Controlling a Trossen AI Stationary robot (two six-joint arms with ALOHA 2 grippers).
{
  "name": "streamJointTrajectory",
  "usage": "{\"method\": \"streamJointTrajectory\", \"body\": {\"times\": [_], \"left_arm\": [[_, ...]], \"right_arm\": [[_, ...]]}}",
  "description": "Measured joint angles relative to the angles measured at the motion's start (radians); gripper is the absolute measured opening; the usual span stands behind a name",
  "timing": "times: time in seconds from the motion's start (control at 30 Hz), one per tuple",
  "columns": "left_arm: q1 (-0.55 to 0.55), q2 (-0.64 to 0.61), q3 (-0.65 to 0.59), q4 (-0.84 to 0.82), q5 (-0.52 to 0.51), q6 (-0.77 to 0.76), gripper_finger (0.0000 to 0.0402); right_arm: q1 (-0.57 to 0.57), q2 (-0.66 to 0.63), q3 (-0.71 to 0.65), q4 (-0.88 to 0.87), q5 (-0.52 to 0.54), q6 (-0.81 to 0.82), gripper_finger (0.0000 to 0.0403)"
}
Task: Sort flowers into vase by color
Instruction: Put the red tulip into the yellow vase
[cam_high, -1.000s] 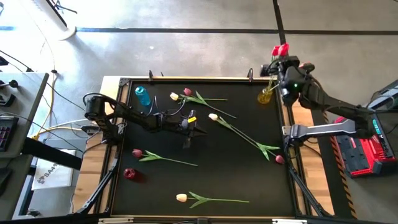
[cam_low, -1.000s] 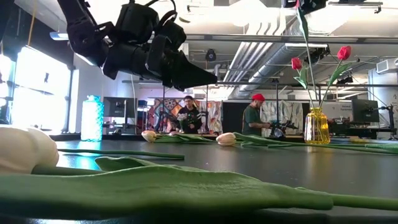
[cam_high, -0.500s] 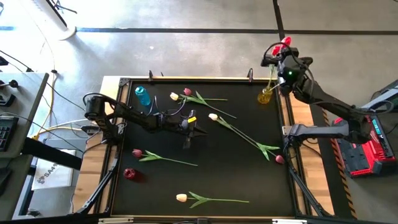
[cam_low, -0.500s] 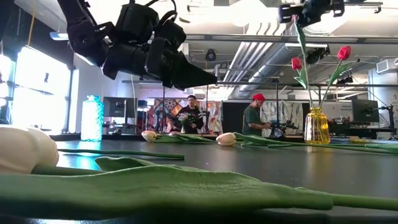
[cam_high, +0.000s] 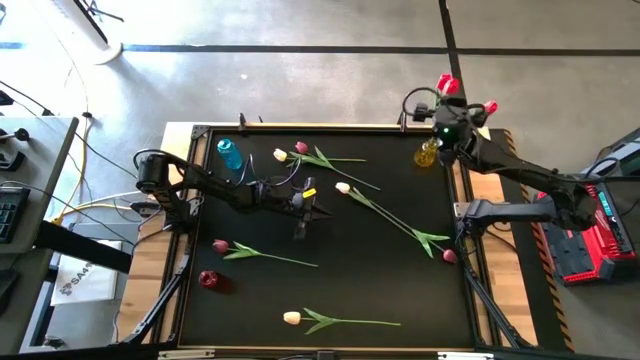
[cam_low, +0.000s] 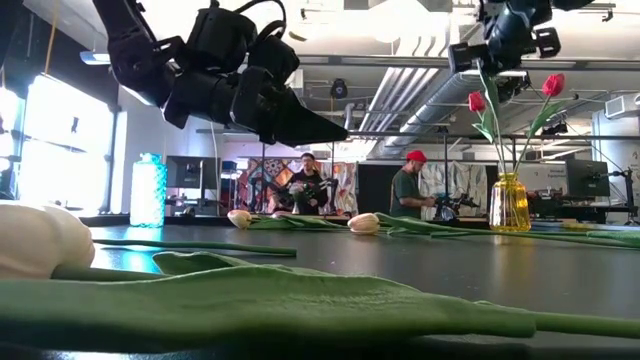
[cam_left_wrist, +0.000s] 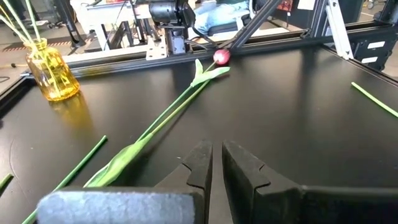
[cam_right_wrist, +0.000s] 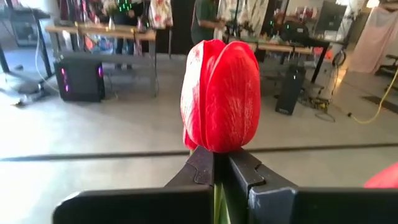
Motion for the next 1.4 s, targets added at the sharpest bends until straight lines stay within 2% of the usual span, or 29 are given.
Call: {"method": "streamJointTrajectory", "body": {"times": [0.2,0.37,0.67,0.8,0.9,1.07,1.2,1.27,1.4], "left_arm": [[0.010,0.000,0.000,-0.008,0.000,-0.003,0.0026],[0.009,0.000,0.000,-0.016,0.000,-0.019,0.0026],[0.009,0.000,0.000,-0.023,-0.003,-0.031,0.0026],[0.009,0.000,0.000,-0.019,-0.081,-0.055,0.0026],[0.011,0.000,0.000,-0.021,-0.099,-0.055,0.0026],[0.010,0.000,0.000,-0.022,-0.099,-0.062,0.0026],[0.006,0.000,0.000,-0.026,-0.098,-0.080,0.0026],[0.004,0.000,0.000,-0.027,-0.097,-0.080,0.0026],[0.004,0.000,0.001,-0.027,-0.096,-0.080,0.0026]], "right_arm": [[-0.018,0.000,0.000,-0.183,-0.021,0.179,0.0004],[-0.052,-0.001,0.000,-0.226,-0.029,0.273,0.0023],[-0.055,-0.003,0.049,-0.223,-0.051,0.263,0.0088],[-0.030,-0.007,0.074,-0.223,-0.043,0.229,0.0113],[-0.021,-0.008,0.089,-0.228,-0.042,0.203,0.0127],[-0.010,-0.008,0.103,-0.267,-0.034,0.197,0.0141],[0.001,-0.008,0.103,-0.306,-0.045,0.104,0.0148],[0.007,-0.008,0.103,-0.341,-0.052,0.111,0.0149],[0.002,-0.009,0.103,-0.439,-0.146,0.198,0.0149]]}}
